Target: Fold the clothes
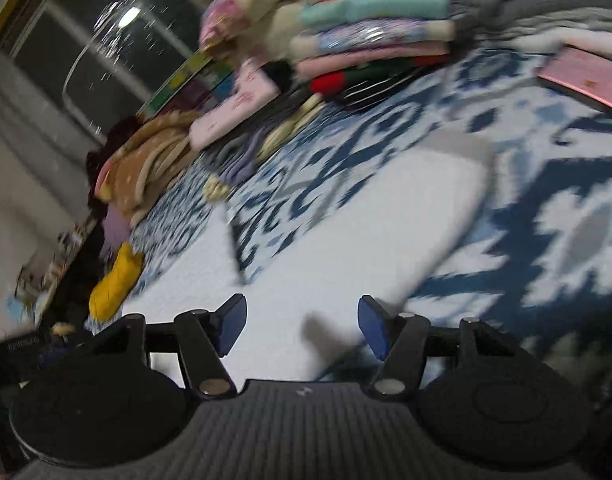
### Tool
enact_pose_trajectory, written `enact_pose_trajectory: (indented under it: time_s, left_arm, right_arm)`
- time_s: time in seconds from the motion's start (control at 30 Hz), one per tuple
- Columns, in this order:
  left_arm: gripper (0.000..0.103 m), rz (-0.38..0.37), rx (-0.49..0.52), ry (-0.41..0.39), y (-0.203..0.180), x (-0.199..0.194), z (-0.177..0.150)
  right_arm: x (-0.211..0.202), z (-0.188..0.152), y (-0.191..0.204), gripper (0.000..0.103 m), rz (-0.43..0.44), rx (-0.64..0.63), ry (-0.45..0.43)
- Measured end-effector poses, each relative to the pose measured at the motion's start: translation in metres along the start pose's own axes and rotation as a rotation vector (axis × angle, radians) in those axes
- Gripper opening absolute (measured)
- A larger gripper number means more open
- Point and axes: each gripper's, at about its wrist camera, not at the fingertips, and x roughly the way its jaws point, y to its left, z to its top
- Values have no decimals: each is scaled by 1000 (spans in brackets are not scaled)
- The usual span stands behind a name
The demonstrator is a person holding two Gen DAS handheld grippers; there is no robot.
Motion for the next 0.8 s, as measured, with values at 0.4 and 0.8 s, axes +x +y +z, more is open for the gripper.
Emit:
enact_pose_trajectory:
  time_s: [0.4, 0.8]
  left_arm:
    - [62, -169, 209, 51, -115, 14, -24]
    - [63, -252, 493, 114, -229, 41, -50]
  right_arm:
    - [-12, 10, -64, 64, -89, 270, -37]
    - [-25, 21, -93, 63, -73, 364, -100]
